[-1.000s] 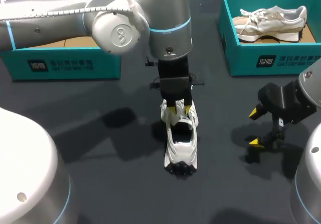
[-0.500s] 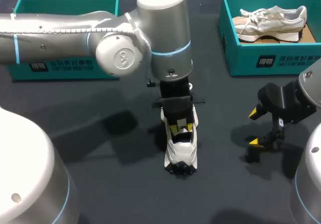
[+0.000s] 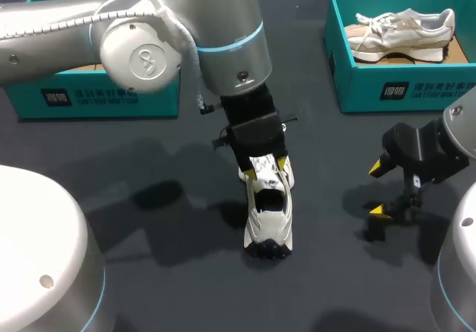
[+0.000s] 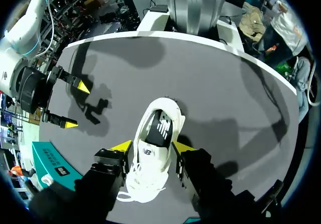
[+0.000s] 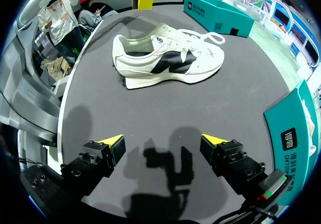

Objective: Take the shoe out of the shoebox, open the shoe tongue, remove and reinsert the insole, then place the shoe into the shoebox

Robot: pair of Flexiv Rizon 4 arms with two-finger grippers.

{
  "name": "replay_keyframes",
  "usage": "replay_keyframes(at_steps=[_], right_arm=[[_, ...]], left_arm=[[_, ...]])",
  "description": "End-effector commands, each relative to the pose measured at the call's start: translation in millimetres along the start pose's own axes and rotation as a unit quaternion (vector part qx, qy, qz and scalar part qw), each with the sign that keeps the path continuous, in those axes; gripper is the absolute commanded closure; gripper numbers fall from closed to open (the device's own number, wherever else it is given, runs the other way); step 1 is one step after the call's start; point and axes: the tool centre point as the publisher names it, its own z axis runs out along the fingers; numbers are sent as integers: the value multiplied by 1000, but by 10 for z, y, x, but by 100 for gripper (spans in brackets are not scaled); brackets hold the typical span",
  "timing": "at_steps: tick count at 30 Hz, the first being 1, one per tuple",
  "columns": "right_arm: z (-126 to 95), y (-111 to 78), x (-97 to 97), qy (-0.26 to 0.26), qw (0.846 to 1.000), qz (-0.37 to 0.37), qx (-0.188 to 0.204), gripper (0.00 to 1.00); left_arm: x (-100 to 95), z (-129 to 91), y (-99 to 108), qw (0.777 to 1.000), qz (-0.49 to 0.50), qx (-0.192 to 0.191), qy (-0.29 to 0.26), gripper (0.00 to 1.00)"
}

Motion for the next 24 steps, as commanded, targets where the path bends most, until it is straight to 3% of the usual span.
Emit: replay_keyframes(at_steps=[1,8,10,12,15,24], right_arm=[[-8,-4,18,-1,1000,0,1,0],[-8,-4,18,-1,1000,0,1,0],[-8,-4,18,-1,1000,0,1,0],[-8,-4,18,-1,1000,0,1,0],[-8,-4,18,-1,1000,0,1,0],[-8,-4,18,-1,1000,0,1,0]], left_arm=[[37,-124,-47,999,-40,-18,1,0],[37,-124,-47,999,-40,-18,1,0],[93,-78,-154,996,-84,-33,12,0],[144,-4,-326,983,-160,-81,25,0],[213,17,-516,934,-308,-177,40,0],[213,17,-516,934,-308,-177,40,0]])
